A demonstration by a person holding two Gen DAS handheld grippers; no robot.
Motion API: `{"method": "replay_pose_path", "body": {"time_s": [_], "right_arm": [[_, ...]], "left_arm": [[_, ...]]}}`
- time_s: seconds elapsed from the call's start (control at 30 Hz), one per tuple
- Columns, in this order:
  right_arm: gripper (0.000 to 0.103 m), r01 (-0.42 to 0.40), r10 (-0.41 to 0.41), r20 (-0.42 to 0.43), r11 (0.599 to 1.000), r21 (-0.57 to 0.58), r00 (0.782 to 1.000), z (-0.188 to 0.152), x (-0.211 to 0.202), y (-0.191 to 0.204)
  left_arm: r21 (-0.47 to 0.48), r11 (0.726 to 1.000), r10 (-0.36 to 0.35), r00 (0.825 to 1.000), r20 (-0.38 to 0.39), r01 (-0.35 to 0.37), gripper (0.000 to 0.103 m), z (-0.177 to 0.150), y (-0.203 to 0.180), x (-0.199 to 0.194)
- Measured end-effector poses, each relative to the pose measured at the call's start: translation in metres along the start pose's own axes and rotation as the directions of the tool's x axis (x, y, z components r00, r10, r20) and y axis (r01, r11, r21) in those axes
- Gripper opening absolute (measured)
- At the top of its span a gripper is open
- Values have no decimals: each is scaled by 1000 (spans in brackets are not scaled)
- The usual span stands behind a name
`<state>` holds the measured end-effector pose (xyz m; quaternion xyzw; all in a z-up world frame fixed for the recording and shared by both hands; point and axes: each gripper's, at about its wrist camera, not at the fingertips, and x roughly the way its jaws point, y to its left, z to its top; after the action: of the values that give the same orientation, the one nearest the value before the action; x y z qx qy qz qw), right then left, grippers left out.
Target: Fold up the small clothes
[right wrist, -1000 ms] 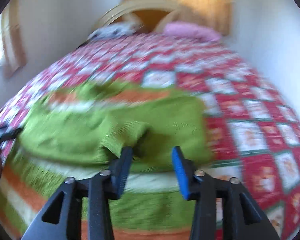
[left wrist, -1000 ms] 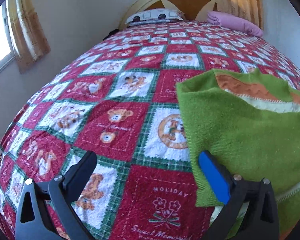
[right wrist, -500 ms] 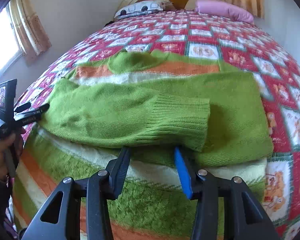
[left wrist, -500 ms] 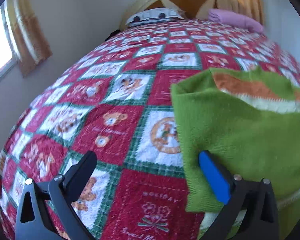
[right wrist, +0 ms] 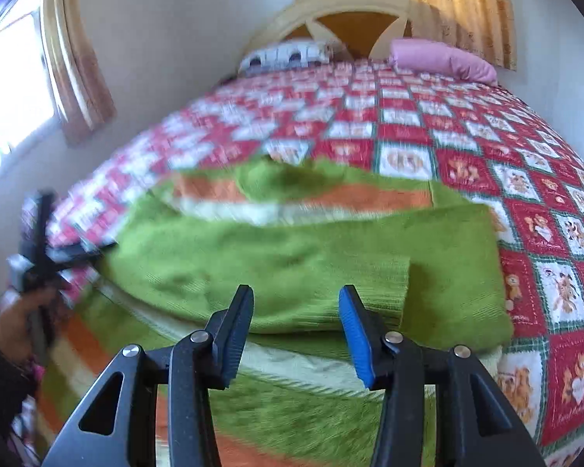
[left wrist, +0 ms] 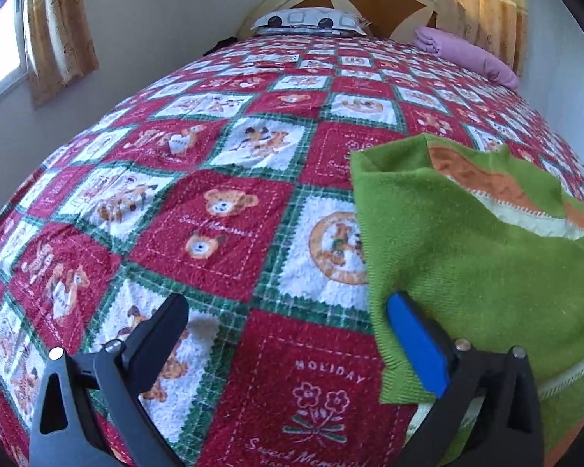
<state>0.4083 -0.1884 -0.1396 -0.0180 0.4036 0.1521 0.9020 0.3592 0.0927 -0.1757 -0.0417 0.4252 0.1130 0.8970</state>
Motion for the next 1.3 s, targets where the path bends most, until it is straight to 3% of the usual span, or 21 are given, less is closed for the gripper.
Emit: {"method": "replay_pose_path", "body": {"time_s": [0.07,0.23,0.37,0.43,0.5,0.57,0.67,0.9,1.3], "right_arm": [[47,2,4,-95,998,61,995,-11,19,-17],[46,11,-8,-63,999,43,998,-21,0,-23],[47,23,-20,-56,998,54,998,-26,-8,-25],[48,67,-62,-72,996,63,995,-29,-6,-28],[55,103,-95,-97,991,83,991,-33,2,-34],[66,57,-49,-90,994,91,995,-36,5,-38],[68,62,-56,-80,995,81,995,-37,3,-36],[68,124,-123,-16,985,120,992,-42,-25,-31],[68,60,-55,-41,989,133,998,-74,-61,-15]], "left_arm": [[-16,1000,-24,1000,2,25,103,-1,4,-2],[-63,997,-37,999,23,38,103,-9,14,-14],[-82,992,-87,995,47,90,103,-19,21,-34],[-73,991,-110,992,58,114,103,-28,20,-43],[-61,989,-131,990,56,135,103,-36,18,-51],[-60,986,-151,987,53,154,103,-42,18,-58],[-61,980,-188,980,64,191,103,-50,16,-73],[10,979,-202,976,75,202,103,-64,5,-101],[83,979,-194,979,66,189,103,-87,-4,-123]]}}
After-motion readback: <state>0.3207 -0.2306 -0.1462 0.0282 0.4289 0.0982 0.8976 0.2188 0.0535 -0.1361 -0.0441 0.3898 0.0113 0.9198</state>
